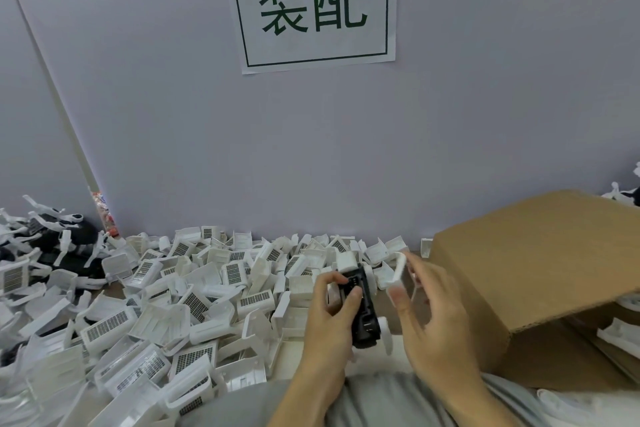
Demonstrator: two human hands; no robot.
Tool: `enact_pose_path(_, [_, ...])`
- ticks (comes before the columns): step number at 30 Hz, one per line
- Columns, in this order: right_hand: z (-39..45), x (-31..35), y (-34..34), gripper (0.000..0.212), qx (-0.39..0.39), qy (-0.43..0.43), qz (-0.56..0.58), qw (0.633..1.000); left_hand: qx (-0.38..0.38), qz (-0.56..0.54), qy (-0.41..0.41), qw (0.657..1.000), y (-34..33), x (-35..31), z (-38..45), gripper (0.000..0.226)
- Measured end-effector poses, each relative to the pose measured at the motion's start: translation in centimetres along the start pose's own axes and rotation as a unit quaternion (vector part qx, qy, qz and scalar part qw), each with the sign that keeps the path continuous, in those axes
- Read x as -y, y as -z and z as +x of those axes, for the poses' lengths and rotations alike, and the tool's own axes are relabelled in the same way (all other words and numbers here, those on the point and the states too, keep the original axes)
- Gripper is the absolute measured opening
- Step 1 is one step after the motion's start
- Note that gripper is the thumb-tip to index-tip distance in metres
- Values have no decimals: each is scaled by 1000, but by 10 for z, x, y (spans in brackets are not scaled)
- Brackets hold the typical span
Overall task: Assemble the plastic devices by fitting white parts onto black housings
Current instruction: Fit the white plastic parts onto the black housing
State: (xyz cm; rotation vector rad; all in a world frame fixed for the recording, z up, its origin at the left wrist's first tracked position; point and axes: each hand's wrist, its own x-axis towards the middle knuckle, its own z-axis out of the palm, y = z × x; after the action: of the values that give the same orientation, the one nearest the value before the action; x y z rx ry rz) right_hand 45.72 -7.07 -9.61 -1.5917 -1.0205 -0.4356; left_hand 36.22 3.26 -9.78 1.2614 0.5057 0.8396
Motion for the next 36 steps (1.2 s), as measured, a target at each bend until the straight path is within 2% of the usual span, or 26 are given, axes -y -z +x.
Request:
enact_pose_path(3, [-3,3,-5,51,76,98,-23,992,27,28,-6,999,-3,-2,0,26])
enact_pose_path(6, [-7,6,-6,69,125,95,-4,988,71,-44,43,996,-4,-7,-2,33])
enact_pose_path(8, [-8,9,-2,67,133,88,25,987,84,-75,79,991,-3,-8,-5,48])
enact_pose_path(12, [-7,12,0,65,135,73,40,987,110,-80,79,988,-4,-7,-7,51])
enact_pose_path(17, [-7,4,-4,77,111,73,12,991,110,-116,87,983,-3,-9,-6,62])
enact_pose_path(20, [-8,-1,-7,73,126,66,3,990,123,-143,88,978,-2,-10,-5,56])
enact_pose_path(24, [-8,-1,-9,63,138,41,31,989,77,-138,61,986,-4,-7,-2,48])
enact_pose_path(26, [-8,-2,-9,56,126,32,47,990,64,-129,44,989,-4,-6,0,34])
enact_pose_path(30, [-9,-6,-11,45,118,-20,55,991,32,-26,-19,999,-3,-4,-2,13])
enact_pose_path(32, [-10,-6,-12,55,127,-49,48,990,23,47,-64,997,-4,-3,-4,7])
enact_pose_path(34, [-9,-4,-13,58,126,-65,51,989,35,80,-85,993,-6,-3,-6,9])
enact_pose_path(36, [-7,-2,-13,57,122,-88,66,986,66,79,-84,991,-9,-6,-9,21])
